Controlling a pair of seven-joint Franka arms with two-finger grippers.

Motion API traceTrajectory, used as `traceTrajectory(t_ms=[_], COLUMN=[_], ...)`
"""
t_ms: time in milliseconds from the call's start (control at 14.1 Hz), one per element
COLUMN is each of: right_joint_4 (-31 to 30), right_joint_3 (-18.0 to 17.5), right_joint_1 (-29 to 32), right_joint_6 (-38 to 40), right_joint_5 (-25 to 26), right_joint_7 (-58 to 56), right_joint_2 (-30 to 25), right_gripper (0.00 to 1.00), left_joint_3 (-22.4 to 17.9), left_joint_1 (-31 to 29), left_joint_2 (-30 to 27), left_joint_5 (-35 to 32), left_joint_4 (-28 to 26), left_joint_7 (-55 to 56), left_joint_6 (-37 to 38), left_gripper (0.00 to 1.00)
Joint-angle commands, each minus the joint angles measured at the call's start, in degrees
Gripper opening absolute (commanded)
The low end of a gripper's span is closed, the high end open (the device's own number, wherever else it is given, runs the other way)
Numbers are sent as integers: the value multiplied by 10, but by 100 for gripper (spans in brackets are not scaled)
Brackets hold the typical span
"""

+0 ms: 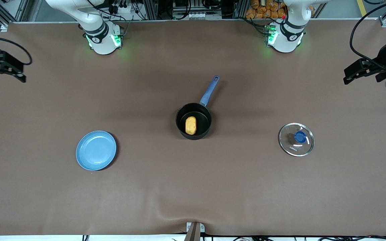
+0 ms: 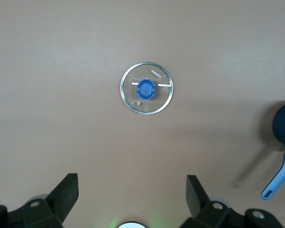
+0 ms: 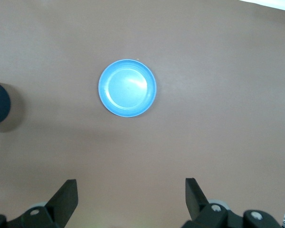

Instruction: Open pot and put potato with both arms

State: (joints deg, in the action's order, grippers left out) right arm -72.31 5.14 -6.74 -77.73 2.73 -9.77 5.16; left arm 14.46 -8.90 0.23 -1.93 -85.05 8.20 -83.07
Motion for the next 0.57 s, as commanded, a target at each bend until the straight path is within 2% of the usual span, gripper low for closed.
traceTrajectory(t_ms=[0,354,496], right_joint_4=[19,19,2], right_joint_3=[-10,-11,-14], right_joint_1=[28,54,66], right_joint_6=[13,23,16], right_joint_5=[11,4,-11], right_joint_7=[-30,-29,-25], right_joint_2=[6,6,-16], right_gripper=[100,100,100], left_joint_3=[4,5,4], left_joint_1=[-2,-2,-4], left_joint_2=[-1,-4,-7], left_joint_5=[-15,-14,-10], left_joint_4=[9,8,8], left_joint_7=[-9,-11,-11], left_joint_6=[12,12,12], left_gripper=[100,100,100])
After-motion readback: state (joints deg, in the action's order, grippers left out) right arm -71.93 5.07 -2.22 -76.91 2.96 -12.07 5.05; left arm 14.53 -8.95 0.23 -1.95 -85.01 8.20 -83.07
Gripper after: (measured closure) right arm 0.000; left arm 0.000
